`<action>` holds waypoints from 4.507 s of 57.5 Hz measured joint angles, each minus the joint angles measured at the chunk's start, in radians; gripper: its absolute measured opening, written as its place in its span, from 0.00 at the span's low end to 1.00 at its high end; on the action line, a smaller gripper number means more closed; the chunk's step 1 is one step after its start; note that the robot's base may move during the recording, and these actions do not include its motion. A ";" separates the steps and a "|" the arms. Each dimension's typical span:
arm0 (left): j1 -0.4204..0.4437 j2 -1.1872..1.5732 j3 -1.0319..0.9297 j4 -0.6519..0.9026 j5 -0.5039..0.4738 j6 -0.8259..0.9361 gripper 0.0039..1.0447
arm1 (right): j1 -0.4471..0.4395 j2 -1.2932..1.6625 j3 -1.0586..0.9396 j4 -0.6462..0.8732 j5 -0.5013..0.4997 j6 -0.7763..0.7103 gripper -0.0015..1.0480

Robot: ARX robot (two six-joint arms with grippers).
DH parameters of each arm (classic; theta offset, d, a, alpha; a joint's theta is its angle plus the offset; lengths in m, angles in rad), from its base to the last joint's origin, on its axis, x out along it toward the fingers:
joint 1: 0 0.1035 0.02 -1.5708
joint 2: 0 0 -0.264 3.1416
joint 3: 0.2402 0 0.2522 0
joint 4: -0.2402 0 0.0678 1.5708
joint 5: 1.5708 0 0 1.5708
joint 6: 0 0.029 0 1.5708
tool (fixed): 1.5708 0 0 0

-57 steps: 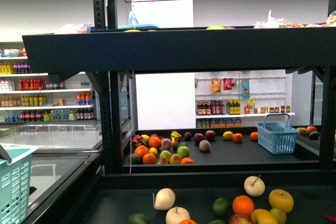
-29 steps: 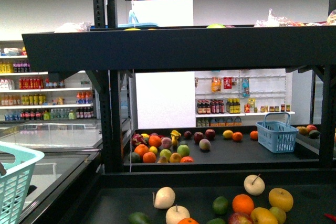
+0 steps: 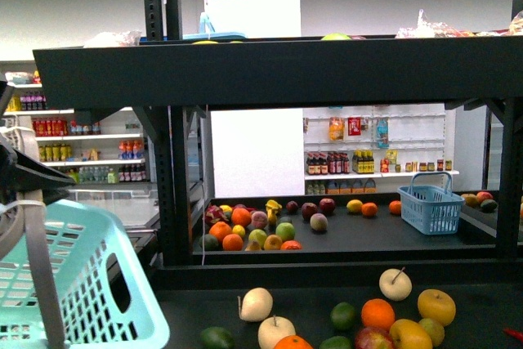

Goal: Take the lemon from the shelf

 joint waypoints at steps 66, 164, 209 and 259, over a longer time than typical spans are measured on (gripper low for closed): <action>-0.468 0.316 0.076 0.299 -0.140 -0.194 0.09 | 0.000 0.000 0.000 0.000 0.000 0.000 0.93; -0.512 0.333 0.077 0.304 -0.138 -0.186 0.09 | -0.068 2.847 2.191 -0.326 0.185 0.799 0.93; -0.512 0.333 0.077 0.304 -0.138 -0.187 0.09 | -0.050 3.219 2.892 -0.626 0.181 0.851 0.93; -0.512 0.333 0.077 0.304 -0.138 -0.187 0.09 | -0.049 3.286 2.891 -0.603 0.170 0.889 0.93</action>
